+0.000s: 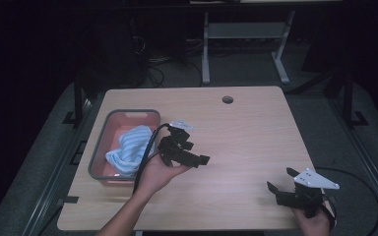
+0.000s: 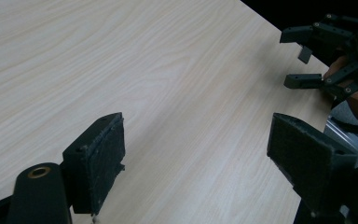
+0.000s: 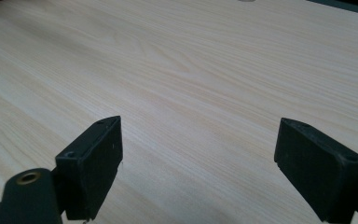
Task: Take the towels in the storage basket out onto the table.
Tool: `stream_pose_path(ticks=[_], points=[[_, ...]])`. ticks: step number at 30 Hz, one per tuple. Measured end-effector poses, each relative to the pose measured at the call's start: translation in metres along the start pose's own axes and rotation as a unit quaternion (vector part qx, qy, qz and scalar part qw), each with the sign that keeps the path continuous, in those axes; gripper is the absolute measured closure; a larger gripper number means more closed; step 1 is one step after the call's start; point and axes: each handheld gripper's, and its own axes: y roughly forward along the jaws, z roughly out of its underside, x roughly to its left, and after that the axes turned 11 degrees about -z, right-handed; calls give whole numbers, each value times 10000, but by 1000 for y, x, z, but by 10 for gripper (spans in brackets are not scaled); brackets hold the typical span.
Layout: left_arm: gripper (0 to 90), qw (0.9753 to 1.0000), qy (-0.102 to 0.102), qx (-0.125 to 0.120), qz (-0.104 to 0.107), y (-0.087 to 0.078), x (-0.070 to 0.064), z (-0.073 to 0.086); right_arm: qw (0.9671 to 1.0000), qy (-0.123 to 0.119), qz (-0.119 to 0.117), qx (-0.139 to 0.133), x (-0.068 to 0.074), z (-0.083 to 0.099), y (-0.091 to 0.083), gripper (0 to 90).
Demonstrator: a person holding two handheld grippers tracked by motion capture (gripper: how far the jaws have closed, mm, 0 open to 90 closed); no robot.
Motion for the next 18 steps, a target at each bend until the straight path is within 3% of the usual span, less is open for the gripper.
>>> stream_pose_path(ticks=[10, 18], points=[[192, 9999, -116, -39, -118, -13, 14, -3, 10000, 28, 1, -1, -2, 0, -1, 148], [192, 9991, -276, 13, -328, -24, 29, 1, 10000, -3, -8, -4, 0, 0, -2, 148]])
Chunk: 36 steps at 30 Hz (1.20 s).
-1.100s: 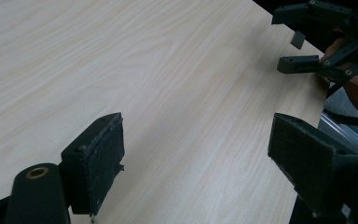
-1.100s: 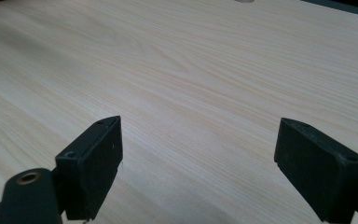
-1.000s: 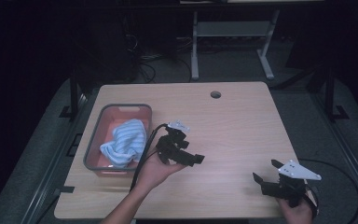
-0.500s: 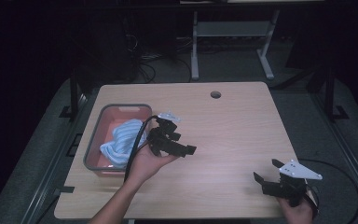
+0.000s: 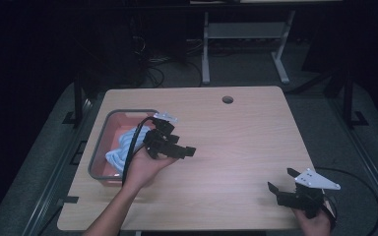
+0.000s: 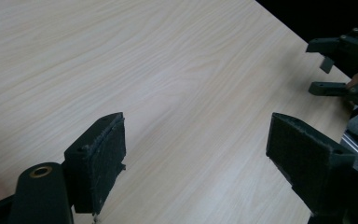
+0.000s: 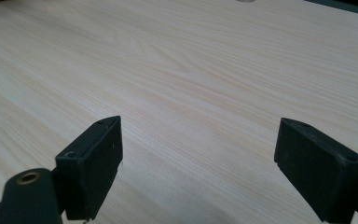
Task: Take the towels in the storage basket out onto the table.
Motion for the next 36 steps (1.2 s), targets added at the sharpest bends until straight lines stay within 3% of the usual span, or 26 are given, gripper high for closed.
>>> stream_pose_path(ticks=[11, 20, 24, 25, 36], points=[[203, 9993, -242, -66, -261, -23, 27, 7, 10000, -1, 11, -2, 1, 0, -1, 147], [208, 9970, -619, -94, -460, -36, 57, 19, 10000, 20, 9, 2, 0, 1, -1, 148], [214, 9947, -805, -74, -640, -39, 73, 26, 10000, 7, 15, 4, 0, 1, -1, 148], [215, 9932, -932, -45, -697, -40, 81, 31, 10000, 15, 17, 13, 0, 1, -1, 148], [223, 9865, -1348, 16, -930, -43, 106, 48, 10000, 21, 2, -7, 0, 2, -2, 148]])
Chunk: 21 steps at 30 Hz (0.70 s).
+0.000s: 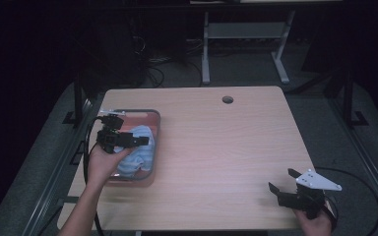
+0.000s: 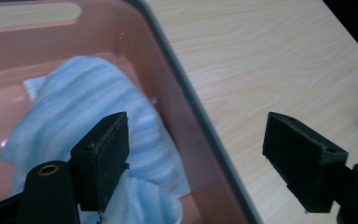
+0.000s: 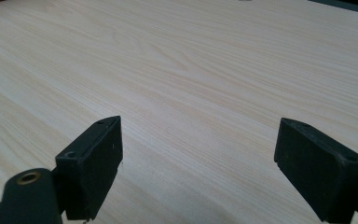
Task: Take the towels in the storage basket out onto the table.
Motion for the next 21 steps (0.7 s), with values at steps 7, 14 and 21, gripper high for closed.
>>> stream_pose_path(ticks=[7, 14, 21], points=[[226, 9993, -165, 225, -266, 8, 15, 5, 10000, 26, -12, 25, 0, 0, 2, 148], [249, 9968, -245, 521, -554, 19, 23, 11, 10000, 32, 1, 4, -1, 0, 0, 148], [268, 9932, -187, 766, -852, 28, 24, 12, 10000, 1, -32, 15, 0, 0, 1, 148]])
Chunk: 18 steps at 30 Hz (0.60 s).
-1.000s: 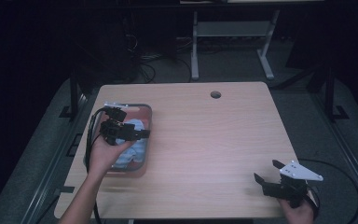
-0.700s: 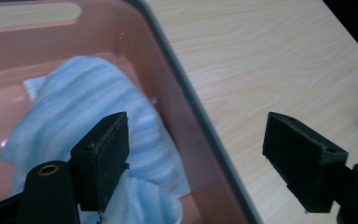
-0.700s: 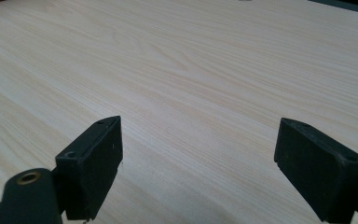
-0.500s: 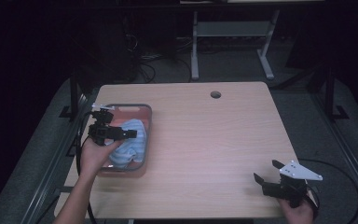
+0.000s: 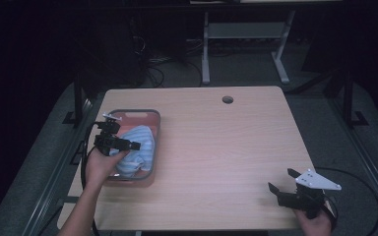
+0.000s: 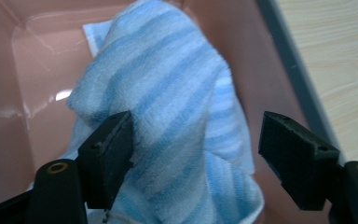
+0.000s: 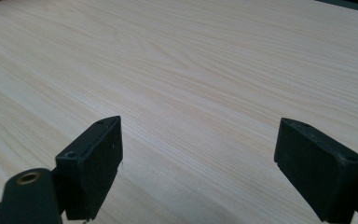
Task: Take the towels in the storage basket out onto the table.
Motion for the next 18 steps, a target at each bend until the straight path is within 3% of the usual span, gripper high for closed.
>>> stream_pose_path(ticks=[9, 15, 18], points=[[292, 9987, 120, 399, -285, 14, -2, -4, 10000, 33, -23, -3, -3, 1, 0, 148], [346, 9957, 274, 718, -518, 25, -3, -9, 10000, 31, -45, -2, -4, 1, 0, 148], [347, 9931, 383, 910, -638, 33, -3, -10, 10000, 30, -44, -6, -4, 1, 0, 148]])
